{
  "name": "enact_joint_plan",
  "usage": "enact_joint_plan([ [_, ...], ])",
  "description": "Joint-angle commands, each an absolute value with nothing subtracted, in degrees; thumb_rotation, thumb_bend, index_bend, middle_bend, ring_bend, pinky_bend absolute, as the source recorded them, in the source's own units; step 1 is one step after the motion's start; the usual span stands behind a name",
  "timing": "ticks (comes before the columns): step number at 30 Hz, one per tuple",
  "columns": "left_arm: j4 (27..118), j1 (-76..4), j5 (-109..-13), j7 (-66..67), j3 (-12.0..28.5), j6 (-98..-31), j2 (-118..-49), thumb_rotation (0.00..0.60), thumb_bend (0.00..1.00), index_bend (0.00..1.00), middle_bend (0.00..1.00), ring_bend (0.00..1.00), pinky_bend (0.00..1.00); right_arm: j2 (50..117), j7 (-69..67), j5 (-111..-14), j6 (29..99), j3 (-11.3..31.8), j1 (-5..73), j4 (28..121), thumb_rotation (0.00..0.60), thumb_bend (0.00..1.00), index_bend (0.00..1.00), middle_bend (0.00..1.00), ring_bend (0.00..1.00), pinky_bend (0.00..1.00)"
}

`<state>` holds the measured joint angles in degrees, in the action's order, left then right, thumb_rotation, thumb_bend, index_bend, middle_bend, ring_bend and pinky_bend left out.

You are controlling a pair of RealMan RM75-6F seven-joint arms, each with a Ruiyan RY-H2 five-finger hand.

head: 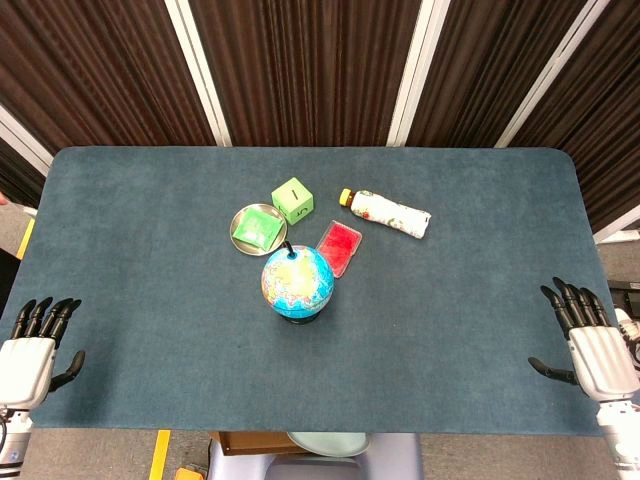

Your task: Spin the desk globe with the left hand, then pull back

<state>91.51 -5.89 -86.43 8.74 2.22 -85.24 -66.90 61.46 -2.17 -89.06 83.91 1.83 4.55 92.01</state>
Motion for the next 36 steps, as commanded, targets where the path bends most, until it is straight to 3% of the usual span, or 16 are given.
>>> enact_joint_plan([
  [1, 91.6, -6.0, -86.5, 8.9, 2.2, -85.1, -66.9, 0.6, 0.38, 0.13, 0.13, 0.07, 0.04, 61.7, -2.5, -89.3, 84.3, 1.9, 4.5, 91.8, 0.6, 0.11, 0.0, 0.0, 0.0, 0.0],
  [10, 92.5, -6.9, -88.3, 8.6, 2.1, -84.9, -66.1, 0.6, 0.38, 0.13, 0.13, 0.07, 0.04, 62.1, -3.9, -90.3, 86.7, 1.9, 3.6, 90.4, 0.6, 0.11, 0.0, 0.0, 0.0, 0.0],
  [18, 94.8, -15.6, -96.7, 5.6, 3.6, -79.0, -65.1, 0.6, 0.38, 0.13, 0.13, 0.08, 0.05, 62.5, -5.0, -92.6, 89.0, 2.3, 3.8, 89.8, 0.6, 0.11, 0.0, 0.0, 0.0, 0.0],
  [30, 98.5, -33.9, -98.5, 4.5, 10.9, -63.9, -73.4, 0.6, 0.38, 0.13, 0.11, 0.08, 0.07, 62.0, -5.5, -93.8, 89.0, 2.4, 4.6, 90.7, 0.6, 0.11, 0.0, 0.0, 0.0, 0.0],
  [36, 99.6, -40.6, -92.4, 11.1, 15.2, -57.2, -78.2, 0.6, 0.36, 0.01, 0.02, 0.0, 0.05, 61.8, -5.6, -93.4, 88.9, 2.3, 4.5, 90.8, 0.6, 0.11, 0.0, 0.0, 0.0, 0.0],
])
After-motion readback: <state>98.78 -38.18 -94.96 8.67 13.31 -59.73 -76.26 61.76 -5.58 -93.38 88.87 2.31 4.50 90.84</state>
